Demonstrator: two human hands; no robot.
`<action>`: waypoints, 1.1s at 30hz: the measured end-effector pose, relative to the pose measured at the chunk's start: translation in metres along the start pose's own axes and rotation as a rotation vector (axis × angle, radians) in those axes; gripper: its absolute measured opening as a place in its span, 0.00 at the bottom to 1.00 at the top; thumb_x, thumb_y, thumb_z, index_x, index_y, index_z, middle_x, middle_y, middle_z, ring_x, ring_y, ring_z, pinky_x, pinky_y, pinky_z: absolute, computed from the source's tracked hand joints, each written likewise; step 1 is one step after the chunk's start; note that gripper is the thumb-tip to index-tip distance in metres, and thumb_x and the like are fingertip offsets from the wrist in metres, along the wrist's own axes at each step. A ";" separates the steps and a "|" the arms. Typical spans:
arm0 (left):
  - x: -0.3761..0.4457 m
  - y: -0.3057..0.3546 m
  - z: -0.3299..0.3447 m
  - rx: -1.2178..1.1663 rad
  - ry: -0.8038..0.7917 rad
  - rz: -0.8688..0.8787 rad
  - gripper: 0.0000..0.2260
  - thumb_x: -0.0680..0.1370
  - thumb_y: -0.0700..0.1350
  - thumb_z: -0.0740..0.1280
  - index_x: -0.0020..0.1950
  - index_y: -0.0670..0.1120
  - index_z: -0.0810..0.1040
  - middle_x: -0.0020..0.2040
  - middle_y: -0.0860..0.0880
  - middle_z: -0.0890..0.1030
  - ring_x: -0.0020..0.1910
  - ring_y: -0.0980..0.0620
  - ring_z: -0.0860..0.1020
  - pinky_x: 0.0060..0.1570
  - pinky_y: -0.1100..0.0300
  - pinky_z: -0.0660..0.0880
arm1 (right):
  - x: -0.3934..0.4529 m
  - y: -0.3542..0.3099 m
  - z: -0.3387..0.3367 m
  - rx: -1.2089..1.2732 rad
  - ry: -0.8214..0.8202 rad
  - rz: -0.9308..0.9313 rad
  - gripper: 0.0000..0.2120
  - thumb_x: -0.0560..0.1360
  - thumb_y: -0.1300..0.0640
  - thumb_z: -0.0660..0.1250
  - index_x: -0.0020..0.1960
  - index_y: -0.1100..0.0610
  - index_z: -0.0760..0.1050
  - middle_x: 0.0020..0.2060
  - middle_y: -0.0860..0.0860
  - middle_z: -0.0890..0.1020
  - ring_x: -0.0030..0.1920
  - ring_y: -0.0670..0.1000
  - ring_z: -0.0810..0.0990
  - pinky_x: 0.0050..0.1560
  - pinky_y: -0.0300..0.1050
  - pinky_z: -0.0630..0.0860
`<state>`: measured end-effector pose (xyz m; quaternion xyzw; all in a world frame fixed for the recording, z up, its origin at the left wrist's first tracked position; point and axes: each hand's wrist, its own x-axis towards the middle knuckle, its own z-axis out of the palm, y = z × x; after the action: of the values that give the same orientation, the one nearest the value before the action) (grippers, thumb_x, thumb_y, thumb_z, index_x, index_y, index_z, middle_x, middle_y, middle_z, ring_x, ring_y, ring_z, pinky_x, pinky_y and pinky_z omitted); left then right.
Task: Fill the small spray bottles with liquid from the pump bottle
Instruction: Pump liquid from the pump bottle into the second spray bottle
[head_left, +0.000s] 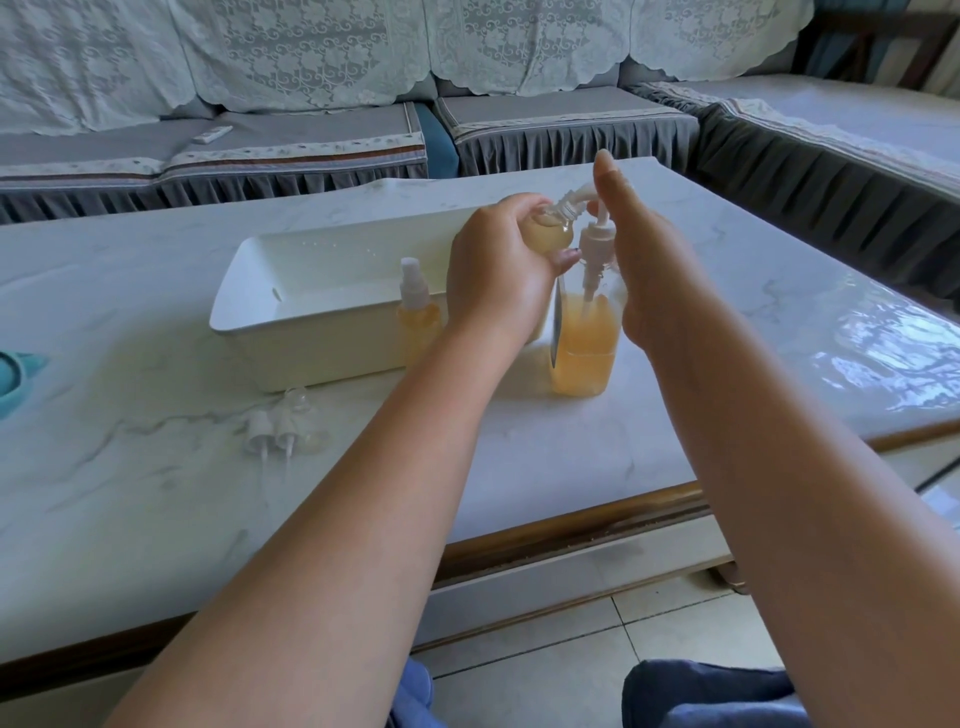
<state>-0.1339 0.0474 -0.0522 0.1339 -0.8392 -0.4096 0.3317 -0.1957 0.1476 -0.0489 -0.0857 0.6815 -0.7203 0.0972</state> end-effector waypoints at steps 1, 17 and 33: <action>0.000 0.000 0.000 0.001 0.002 0.001 0.21 0.69 0.46 0.77 0.60 0.50 0.80 0.53 0.53 0.83 0.52 0.51 0.78 0.53 0.59 0.74 | 0.001 0.000 0.000 -0.001 0.002 0.004 0.21 0.75 0.34 0.63 0.49 0.53 0.77 0.37 0.48 0.74 0.37 0.46 0.73 0.38 0.41 0.67; 0.002 -0.004 0.002 0.014 0.001 0.003 0.20 0.68 0.47 0.77 0.59 0.51 0.81 0.51 0.53 0.83 0.51 0.51 0.79 0.52 0.58 0.75 | 0.003 -0.001 -0.001 0.018 0.002 0.033 0.17 0.74 0.40 0.68 0.51 0.53 0.76 0.40 0.48 0.76 0.41 0.48 0.75 0.44 0.45 0.69; -0.001 -0.004 0.003 0.042 -0.016 -0.002 0.18 0.69 0.46 0.77 0.57 0.51 0.81 0.51 0.53 0.83 0.51 0.51 0.79 0.50 0.59 0.74 | 0.003 0.000 -0.001 0.019 0.046 -0.009 0.08 0.76 0.49 0.68 0.47 0.54 0.75 0.40 0.50 0.77 0.38 0.47 0.76 0.38 0.41 0.70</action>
<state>-0.1347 0.0473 -0.0569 0.1383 -0.8502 -0.3932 0.3217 -0.1985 0.1475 -0.0485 -0.0713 0.6762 -0.7290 0.0793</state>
